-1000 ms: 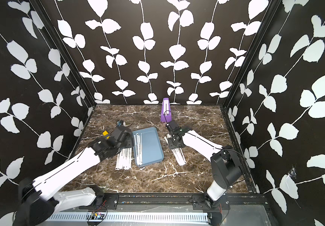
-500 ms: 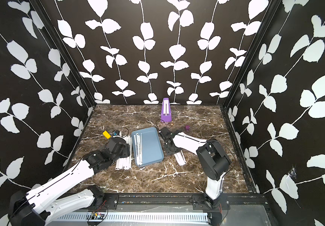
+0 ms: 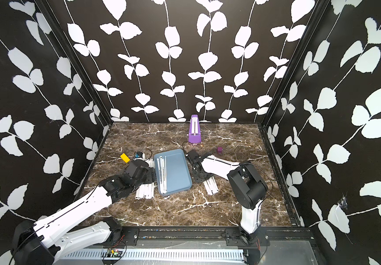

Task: Put the straws into the storage box
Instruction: Pick up the straw from the center of the board, then place the straw at the center of the board.

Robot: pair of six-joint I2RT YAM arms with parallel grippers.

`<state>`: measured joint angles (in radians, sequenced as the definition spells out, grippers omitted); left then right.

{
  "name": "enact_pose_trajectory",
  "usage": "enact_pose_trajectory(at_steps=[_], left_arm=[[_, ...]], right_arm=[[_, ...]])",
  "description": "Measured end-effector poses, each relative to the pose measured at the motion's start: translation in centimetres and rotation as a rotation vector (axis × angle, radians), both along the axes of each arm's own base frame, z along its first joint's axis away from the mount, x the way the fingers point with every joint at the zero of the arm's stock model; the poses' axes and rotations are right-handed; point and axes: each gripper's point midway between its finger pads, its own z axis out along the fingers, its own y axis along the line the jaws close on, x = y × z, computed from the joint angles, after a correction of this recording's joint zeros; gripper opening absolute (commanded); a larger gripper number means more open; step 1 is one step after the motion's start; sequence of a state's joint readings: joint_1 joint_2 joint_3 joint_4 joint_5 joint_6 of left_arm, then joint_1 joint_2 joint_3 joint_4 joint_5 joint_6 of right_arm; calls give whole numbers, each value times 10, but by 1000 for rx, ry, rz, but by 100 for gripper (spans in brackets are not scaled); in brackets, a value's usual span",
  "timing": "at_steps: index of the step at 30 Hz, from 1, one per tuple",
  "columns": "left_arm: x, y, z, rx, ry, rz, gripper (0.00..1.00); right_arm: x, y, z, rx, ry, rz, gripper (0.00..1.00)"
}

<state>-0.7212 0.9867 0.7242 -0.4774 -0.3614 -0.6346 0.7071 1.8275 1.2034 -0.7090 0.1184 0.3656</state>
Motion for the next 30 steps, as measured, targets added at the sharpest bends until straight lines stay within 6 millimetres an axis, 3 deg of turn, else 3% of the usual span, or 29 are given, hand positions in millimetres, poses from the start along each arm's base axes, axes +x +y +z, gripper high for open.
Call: enact_pose_trajectory(at_steps=[6,14,19,30], left_arm=[[-2,1,-1,-10,-10,-1,68],[0,-4,-10,-5,15,-13,68],[0,-4,-11,-7,16,-14,68],[0,-5,-12,-3,20,-19,68]], right_arm=[[-11,27,23,190,34,0,10],[-24,40,3,283,109,-61,13],[-27,37,-12,267,132,-92,29],[-23,24,-9,185,90,-94,30]])
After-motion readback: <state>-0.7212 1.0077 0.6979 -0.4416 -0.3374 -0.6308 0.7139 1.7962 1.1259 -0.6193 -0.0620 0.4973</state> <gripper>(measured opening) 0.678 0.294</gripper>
